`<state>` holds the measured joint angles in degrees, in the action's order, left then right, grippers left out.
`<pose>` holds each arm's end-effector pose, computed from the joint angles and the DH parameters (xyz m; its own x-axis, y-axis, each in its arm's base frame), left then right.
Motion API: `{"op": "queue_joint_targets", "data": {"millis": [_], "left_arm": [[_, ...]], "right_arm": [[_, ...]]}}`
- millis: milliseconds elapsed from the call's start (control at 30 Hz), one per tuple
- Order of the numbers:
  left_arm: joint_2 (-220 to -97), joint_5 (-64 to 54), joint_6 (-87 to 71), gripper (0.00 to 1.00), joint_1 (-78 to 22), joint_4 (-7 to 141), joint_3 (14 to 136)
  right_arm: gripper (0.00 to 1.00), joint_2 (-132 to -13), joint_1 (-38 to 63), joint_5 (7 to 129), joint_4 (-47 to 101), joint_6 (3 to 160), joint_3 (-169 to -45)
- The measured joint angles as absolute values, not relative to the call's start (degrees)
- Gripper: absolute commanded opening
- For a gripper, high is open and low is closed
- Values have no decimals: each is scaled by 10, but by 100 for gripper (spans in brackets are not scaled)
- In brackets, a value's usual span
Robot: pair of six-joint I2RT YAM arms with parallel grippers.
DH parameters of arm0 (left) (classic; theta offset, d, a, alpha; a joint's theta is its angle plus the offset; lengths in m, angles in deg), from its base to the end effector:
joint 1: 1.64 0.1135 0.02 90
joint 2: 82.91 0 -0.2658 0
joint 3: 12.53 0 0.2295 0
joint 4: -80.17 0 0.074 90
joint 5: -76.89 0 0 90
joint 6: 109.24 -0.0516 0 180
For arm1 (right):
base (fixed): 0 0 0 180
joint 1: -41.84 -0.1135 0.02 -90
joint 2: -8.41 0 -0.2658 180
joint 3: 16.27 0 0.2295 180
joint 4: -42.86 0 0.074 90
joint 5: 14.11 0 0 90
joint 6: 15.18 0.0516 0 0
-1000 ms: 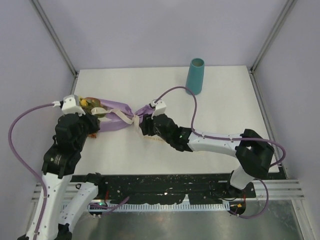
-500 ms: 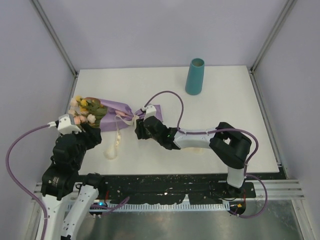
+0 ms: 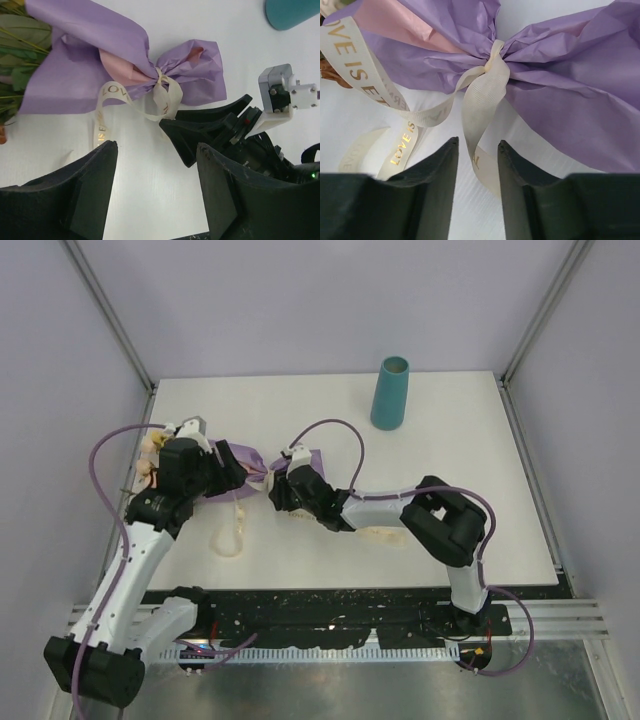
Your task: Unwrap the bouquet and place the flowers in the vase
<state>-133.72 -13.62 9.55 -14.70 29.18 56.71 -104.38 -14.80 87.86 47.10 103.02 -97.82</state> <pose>0.1712 -0.0392 0.3245 -0.5648 -0.3634 -0.7410 -0.0609 0.9137 -0.4017 0.2454 0.3533 0.1830 -0.5581 -0.0070 -0.8297 -0.5126 0.7893 0.3381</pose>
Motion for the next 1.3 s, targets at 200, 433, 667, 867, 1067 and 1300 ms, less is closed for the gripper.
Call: {"op": "queue_joint_targets", "data": {"millis": [200,433,667,867,1067,1300], "left_arm": [[-1429,-91,126,73,-147,366,517],[-1519,-84,164,75,-147,418,477],[-1585,-90,183,63,-147,473,469],[-1593,-109,181,5,-147,479,461],[-1547,-167,180,0,-147,467,416],[-1519,-201,178,0,-147,458,391]], "right_arm": [[35,-1048,-147,845,529,1036,-945],[34,-1062,-147,824,555,1044,-934],[5,-1065,-147,822,570,1053,-927],[5,-1063,-147,822,590,1058,-876],[5,-1034,-147,822,601,1078,-832],[17,-1012,-147,827,606,1093,-795]]}}
